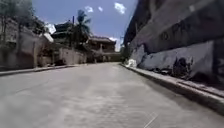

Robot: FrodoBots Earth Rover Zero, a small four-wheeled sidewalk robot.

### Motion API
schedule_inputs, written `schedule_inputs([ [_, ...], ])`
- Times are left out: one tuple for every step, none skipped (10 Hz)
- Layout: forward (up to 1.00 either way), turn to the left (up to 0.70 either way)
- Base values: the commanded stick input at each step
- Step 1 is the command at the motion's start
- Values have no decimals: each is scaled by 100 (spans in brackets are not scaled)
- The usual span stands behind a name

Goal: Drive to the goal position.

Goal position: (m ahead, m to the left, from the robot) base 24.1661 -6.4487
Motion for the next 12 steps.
schedule_inputs([
  [100,0],
  [100,0],
  [100,0],
  [100,0],
  [100,0],
  [100,0],
  [100,0],
  [100,0],
  [100,0],
  [100,0],
  [100,0],
  [100,0],
])
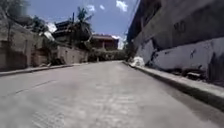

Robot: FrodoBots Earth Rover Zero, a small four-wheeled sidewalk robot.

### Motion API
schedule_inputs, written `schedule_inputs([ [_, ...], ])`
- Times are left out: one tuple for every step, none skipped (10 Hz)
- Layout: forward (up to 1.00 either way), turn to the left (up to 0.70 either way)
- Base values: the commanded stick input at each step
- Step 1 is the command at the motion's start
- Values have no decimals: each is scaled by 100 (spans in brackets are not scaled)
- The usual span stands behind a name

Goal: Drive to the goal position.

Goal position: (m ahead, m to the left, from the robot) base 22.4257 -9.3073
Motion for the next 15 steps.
schedule_inputs([
  [100,0],
  [100,-39],
  [100,-40],
  [100,-40],
  [100,-14],
  [100,-6],
  [100,-1],
  [100,0],
  [100,0],
  [100,0],
  [100,0],
  [100,0],
  [100,0],
  [100,0],
  [100,0],
])
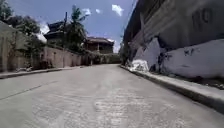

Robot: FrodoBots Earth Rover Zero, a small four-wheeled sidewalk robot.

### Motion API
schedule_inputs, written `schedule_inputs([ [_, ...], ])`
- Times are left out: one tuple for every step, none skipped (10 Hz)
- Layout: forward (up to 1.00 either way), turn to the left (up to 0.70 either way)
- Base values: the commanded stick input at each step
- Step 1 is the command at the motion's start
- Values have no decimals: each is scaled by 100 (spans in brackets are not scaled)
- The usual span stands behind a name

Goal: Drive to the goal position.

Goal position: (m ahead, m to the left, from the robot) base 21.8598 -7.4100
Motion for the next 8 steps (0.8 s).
schedule_inputs([
  [100,0],
  [100,0],
  [100,0],
  [100,0],
  [100,0],
  [100,0],
  [100,0],
  [100,0],
])
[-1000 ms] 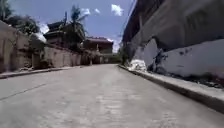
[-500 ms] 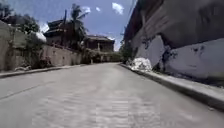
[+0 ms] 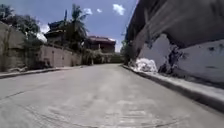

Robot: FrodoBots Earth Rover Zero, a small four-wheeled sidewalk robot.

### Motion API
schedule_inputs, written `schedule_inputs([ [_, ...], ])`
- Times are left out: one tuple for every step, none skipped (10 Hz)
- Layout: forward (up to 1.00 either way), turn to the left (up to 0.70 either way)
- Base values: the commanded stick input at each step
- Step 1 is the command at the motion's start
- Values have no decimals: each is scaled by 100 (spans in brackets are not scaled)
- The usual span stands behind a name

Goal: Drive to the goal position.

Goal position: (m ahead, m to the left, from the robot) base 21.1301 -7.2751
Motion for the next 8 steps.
schedule_inputs([
  [100,0],
  [100,0],
  [100,0],
  [100,-29],
  [100,-40],
  [100,-37],
  [100,-31],
  [100,-12],
])
